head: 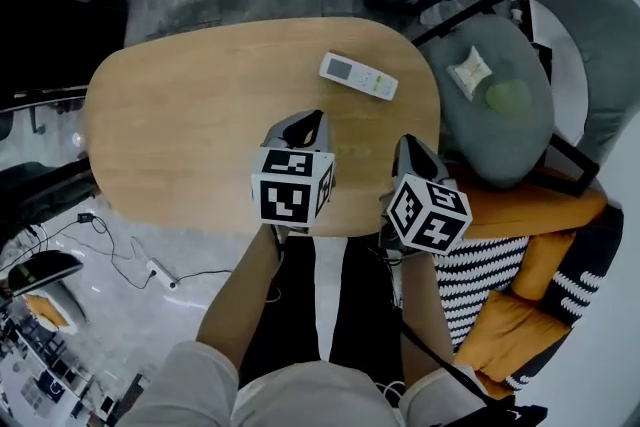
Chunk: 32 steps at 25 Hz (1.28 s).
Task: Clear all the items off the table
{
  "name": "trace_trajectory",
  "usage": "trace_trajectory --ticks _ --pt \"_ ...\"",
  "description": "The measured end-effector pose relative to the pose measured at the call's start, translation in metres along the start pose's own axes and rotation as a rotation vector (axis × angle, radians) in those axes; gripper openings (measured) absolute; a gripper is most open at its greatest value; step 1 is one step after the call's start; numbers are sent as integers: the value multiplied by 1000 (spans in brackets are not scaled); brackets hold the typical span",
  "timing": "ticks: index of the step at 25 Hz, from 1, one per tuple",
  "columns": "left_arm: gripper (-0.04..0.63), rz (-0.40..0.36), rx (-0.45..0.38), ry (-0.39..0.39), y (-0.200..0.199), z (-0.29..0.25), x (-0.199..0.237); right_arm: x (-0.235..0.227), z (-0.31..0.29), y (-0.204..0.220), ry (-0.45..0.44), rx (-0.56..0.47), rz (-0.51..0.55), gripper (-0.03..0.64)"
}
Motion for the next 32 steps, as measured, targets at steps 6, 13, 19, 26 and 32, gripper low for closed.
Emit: trace_trajectory --ticks 6,13,19,26,32 --pt "8 35 11 -3 27 31 37 46 -3 19 -17 17 9 24" --pt "8 46 -2 1 33 47 54 73 -4 31 -31 27 11 23" --pt "8 32 0 7 32 47 55 69 -3 26 -18 14 5 25" --pt "11 -102 -27 110 23 12 35 37 -4 32 -8 24 -24 25" --pt "142 -500 138 168 20 -40 25 5 -10 35 23 34 -63 25"
Point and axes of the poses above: the fingertips, and each gripper's own axes: z backward along the fingers, x to its left, y out of its underside, the point moved 1 cm from there along z, backward along the fingers, and after that the axes turned 3 degrees about y, right-handed, at the moved point
